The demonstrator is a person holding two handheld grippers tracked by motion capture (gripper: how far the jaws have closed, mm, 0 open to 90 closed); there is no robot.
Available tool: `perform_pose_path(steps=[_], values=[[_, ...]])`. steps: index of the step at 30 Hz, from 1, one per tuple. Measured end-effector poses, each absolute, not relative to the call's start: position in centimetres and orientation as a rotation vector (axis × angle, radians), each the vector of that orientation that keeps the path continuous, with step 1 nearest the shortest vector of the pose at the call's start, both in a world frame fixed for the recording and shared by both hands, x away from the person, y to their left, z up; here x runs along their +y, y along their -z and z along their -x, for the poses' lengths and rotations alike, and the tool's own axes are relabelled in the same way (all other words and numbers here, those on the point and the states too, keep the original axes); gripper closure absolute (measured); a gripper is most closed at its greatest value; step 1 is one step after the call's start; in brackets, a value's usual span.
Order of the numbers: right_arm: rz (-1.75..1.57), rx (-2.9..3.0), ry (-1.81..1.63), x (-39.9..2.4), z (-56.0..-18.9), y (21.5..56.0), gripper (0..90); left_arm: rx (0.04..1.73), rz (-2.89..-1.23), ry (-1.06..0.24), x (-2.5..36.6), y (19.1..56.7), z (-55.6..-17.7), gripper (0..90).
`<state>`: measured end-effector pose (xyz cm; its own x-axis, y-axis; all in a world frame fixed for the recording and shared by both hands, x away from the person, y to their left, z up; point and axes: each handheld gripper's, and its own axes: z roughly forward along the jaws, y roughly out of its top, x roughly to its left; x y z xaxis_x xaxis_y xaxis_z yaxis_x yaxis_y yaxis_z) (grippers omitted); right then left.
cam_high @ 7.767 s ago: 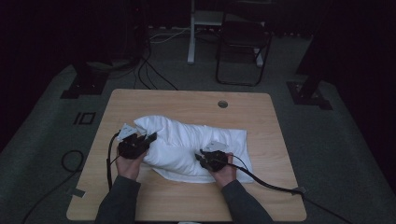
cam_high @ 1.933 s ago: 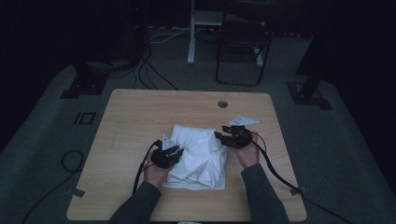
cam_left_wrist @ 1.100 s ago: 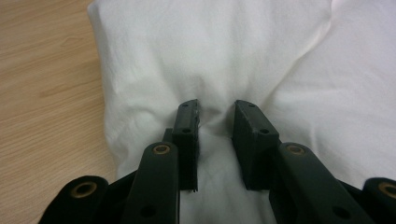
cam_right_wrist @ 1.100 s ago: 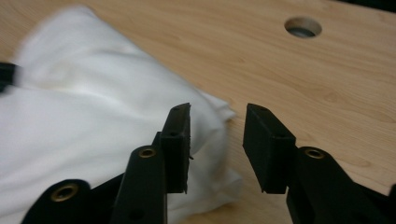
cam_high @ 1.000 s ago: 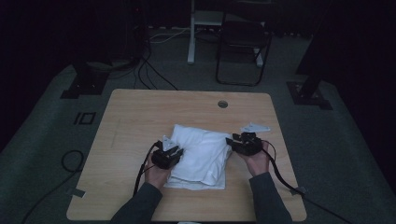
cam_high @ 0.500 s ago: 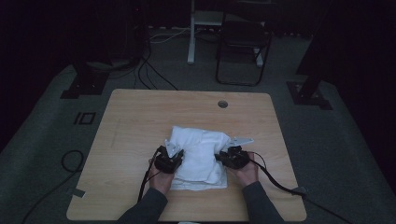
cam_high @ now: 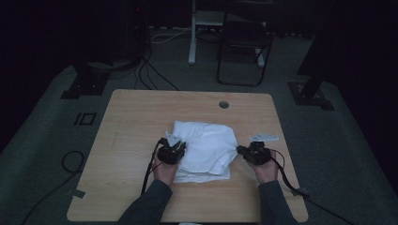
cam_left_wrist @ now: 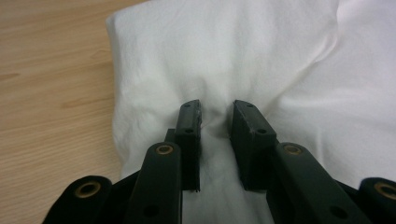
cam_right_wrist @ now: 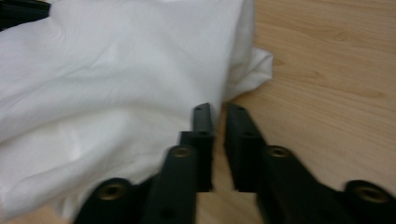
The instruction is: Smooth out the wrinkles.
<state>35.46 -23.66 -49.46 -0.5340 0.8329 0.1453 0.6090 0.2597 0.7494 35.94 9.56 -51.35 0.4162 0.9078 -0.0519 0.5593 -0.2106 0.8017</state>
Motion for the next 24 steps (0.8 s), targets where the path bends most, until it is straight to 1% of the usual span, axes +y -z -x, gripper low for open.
perform_pose_path(steps=[1,3,5,8,9,11,12,13,14,15,16,17,19,20,24], values=[[-1.326,2.246,-1.164,-23.8,-34.8,49.4,77.2,1.253,-1.887,-0.546,9.8,51.3,-36.0,72.6],[-1.296,2.233,-1.230,-23.6,-33.8,49.1,66.2,1.258,-1.881,-0.526,9.9,51.2,-36.1,72.5],[-1.243,2.241,-1.312,-22.7,-32.8,48.7,59.2,1.251,-1.889,-0.530,9.9,51.1,-36.0,72.3],[-1.164,2.287,-1.354,-20.9,-31.9,48.6,52.9,1.250,-1.888,-0.529,9.9,51.0,-36.0,72.2],[-1.152,2.317,-1.314,-20.0,-31.8,48.8,50.5,1.249,-1.887,-0.527,9.9,51.0,-36.0,72.2],[-1.154,2.351,-1.240,-18.9,-32.0,49.7,49.2,1.246,-1.889,-0.524,10.0,51.0,-36.0,72.1],[-1.163,2.370,-1.228,-18.7,-32.2,50.1,50.3,1.245,-1.890,-0.523,10.0,51.0,-36.0,72.1],[-1.176,2.392,-1.211,-18.5,-32.4,50.7,59.6,1.244,-1.888,-0.519,10.1,51.0,-36.0,72.0],[-1.171,2.425,-1.202,-18.5,-32.4,51.1,73.0,1.242,-1.889,-0.517,10.1,51.0,-36.0,71.9],[-1.167,2.445,-1.201,-18.6,-32.3,51.3,80.3,1.241,-1.889,-0.515,10.1,51.0,-36.0,71.9],[-1.160,2.453,-1.203,-18.8,-32.2,51.3,85.6,1.240,-1.890,-0.512,10.1,51.0,-36.0,71.9],[-1.145,2.460,-1.220,-19.3,-31.8,51.2,88.8,1.241,-1.888,-0.510,10.2,51.0,-36.0,71.9],[-1.148,2.458,-1.243,-19.8,-31.5,51.0,89.1,1.242,-1.885,-0.505,10.3,51.0,-36.0,71.8],[-1.154,2.436,-1.262,-21.3,-30.5,50.6,89.1,1.243,-1.885,-0.502,10.3,51.0,-36.0,71.7],[-1.192,2.419,-1.268,-24.2,-28.8,50.8,89.2,1.234,-1.888,-0.489,10.4,50.9,-36.0,71.1]])
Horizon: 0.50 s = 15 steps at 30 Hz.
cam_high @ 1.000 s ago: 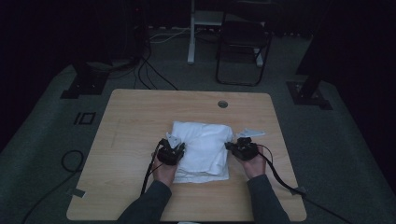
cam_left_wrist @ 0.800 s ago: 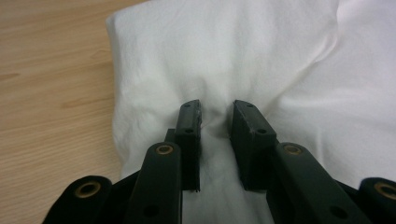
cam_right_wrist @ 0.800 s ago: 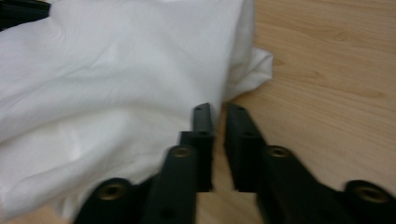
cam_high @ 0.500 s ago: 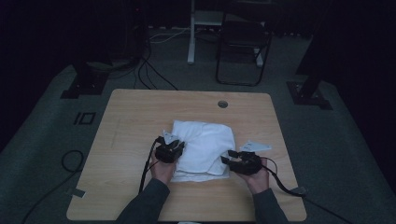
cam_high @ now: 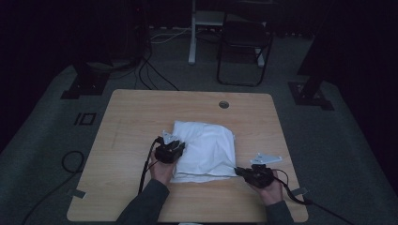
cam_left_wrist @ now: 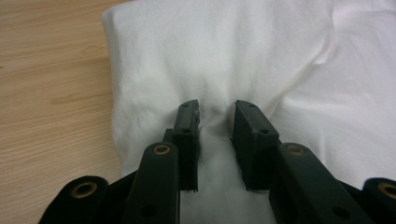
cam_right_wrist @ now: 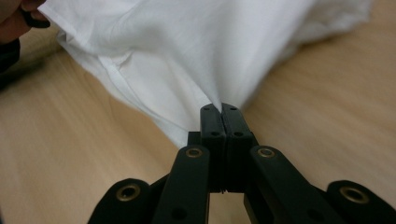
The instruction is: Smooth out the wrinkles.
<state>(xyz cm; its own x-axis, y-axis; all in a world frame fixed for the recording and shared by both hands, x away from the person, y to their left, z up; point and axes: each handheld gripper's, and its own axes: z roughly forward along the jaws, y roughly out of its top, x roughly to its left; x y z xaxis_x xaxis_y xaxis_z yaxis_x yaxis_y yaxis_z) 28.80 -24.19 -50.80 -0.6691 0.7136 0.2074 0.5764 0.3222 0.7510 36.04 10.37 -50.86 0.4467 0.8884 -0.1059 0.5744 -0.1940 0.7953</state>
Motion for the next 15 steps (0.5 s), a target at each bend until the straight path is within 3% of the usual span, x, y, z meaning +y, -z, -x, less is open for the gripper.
perform_pose_path(steps=[3,5,7,10,15], values=[[-1.211,2.425,-1.270,-25.4,-28.2,51.2,83.1,1.231,-1.883,-0.481,10.3,50.6,-35.9,69.8],[-1.215,2.392,-1.276,-25.4,-28.1,51.0,67.4,1.219,-1.862,-0.449,10.7,50.4,-35.9,66.8],[-1.207,2.347,-1.309,-25.2,-28.4,50.3,57.6,1.208,-1.832,-0.429,11.2,50.0,-35.7,63.5],[-1.181,2.275,-1.367,-24.2,-29.0,49.2,51.0,1.181,-1.805,-0.406,12.0,49.2,-35.2,58.6],[-1.110,2.263,-1.398,-21.7,-29.9,48.2,47.5,1.124,-1.797,-0.422,13.0,48.1,-33.6,55.5]])
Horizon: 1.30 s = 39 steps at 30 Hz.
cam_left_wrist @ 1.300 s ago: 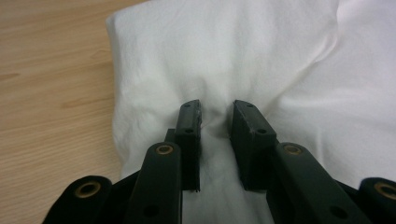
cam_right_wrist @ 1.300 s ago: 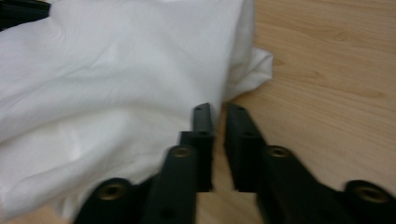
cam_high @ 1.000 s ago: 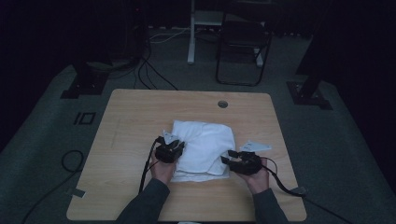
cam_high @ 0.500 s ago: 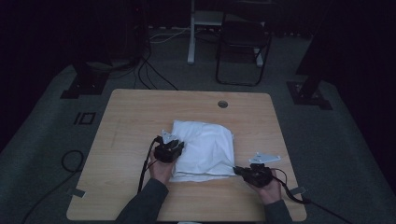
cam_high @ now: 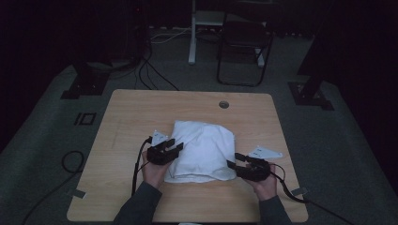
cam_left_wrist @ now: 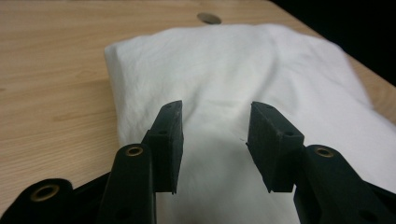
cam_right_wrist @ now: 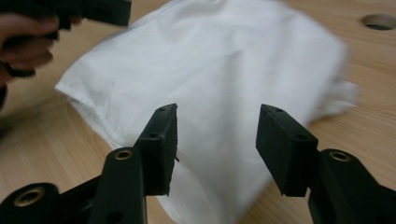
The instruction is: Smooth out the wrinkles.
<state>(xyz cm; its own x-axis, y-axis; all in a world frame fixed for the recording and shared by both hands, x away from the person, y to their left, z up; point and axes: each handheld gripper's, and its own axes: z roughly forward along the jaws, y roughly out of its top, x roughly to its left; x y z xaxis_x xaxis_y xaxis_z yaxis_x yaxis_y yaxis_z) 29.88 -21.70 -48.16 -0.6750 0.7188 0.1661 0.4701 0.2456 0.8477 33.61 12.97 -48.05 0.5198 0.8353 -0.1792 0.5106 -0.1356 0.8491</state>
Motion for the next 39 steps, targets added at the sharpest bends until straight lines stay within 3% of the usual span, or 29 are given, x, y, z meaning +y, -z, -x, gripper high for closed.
perform_pose_path(steps=[11,27,33,39], values=[[-1.134,2.431,-1.099,-17.2,-32.7,53.7,50.3,1.128,-1.870,-0.421,13.4,49.9,-31.7,53.5],[-1.111,2.431,-1.187,-14.4,-37.8,54.1,49.3,1.250,-1.826,-0.535,16.0,50.2,-32.9,53.2],[-1.075,2.452,-1.266,-13.6,-38.4,54.2,41.2,1.287,-1.780,-0.542,17.6,50.0,-33.6,52.7],[-1.105,2.349,-1.360,-15.9,-37.1,52.0,33.8,1.291,-1.709,-0.561,19.4,48.9,-33.3,52.2]])
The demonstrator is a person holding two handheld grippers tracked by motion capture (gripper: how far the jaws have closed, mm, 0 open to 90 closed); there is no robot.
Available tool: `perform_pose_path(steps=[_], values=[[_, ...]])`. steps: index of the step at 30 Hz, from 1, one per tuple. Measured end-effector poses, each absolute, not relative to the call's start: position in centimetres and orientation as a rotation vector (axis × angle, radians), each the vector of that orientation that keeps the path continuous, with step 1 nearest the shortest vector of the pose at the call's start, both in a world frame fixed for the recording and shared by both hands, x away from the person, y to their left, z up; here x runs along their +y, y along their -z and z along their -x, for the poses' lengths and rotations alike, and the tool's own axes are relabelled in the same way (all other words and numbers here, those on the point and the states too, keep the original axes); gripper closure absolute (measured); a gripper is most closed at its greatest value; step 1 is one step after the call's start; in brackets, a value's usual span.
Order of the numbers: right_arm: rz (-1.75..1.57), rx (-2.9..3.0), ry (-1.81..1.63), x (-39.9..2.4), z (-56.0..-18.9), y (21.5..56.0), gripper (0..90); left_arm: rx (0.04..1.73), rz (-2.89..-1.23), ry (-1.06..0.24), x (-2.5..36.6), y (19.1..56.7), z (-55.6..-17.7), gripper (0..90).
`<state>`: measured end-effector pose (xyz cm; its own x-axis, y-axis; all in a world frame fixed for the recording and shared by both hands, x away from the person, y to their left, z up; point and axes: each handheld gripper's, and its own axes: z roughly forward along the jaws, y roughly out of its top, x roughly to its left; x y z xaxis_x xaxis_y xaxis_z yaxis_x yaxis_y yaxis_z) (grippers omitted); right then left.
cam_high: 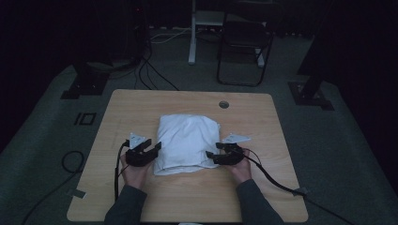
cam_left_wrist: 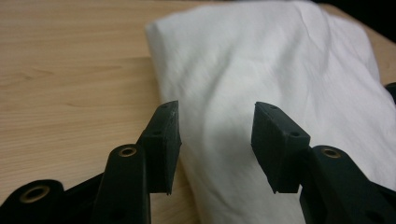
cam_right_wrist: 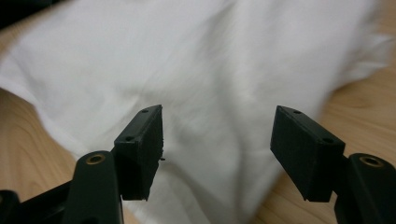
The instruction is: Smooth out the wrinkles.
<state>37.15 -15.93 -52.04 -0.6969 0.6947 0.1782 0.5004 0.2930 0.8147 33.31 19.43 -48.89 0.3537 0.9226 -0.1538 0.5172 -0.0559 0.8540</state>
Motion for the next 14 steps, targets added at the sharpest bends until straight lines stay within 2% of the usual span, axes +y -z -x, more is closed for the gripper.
perform_pose_path(steps=[7,14], values=[[-1.169,2.246,-1.408,-19.3,-36.4,50.6,33.5,1.283,-1.673,-0.590,21.7,47.1,-32.6,51.4],[-1.198,2.242,-1.393,-20.0,-36.6,50.9,32.8,1.287,-1.681,-0.594,23.2,46.6,-32.8,50.1]])
